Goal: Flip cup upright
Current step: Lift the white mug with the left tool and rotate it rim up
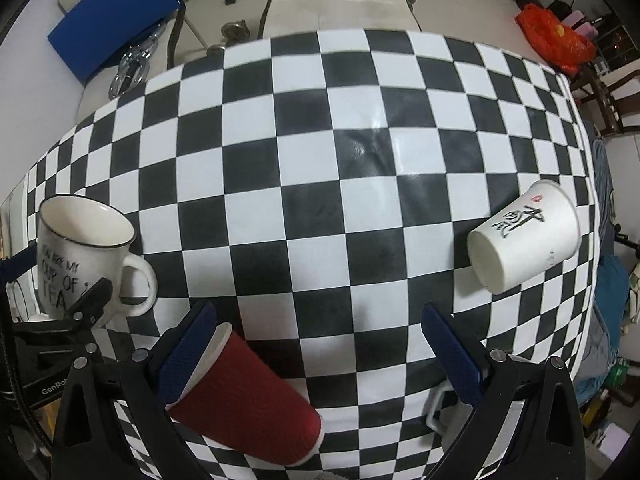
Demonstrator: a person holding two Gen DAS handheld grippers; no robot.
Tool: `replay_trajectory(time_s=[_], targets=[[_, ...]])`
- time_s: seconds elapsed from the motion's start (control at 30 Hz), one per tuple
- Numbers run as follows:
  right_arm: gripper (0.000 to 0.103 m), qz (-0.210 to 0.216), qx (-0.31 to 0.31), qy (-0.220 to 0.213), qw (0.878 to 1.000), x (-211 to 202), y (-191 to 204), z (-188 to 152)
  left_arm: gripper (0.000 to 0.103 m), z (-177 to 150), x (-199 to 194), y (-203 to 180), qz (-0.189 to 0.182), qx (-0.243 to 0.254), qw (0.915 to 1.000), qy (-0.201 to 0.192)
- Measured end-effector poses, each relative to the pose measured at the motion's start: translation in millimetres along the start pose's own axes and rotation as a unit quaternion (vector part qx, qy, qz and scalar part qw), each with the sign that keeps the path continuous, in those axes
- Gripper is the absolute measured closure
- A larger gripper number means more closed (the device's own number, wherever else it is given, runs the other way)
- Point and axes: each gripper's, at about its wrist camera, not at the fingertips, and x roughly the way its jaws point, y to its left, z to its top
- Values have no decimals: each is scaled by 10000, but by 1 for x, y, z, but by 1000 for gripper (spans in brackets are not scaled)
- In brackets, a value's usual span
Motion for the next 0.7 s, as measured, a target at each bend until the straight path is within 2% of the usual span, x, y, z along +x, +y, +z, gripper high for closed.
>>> replay_trajectory(time_s=[0.13,0.2,0.43,0.7], targets=[[0,26,65,52,10000,8,0,3,1,3,5,3,-175,56,9998,-8],[0,42,80,57,9999,11,2,5,7,4,7,4,-292,56,9996,-36],[0,93,75,79,9999,14,10,3,7,4,7,8,-267,84,9994,-222],[0,154,49,64,9998,10,15,-6,8,-5,6,34,-499,-599,9968,-193]])
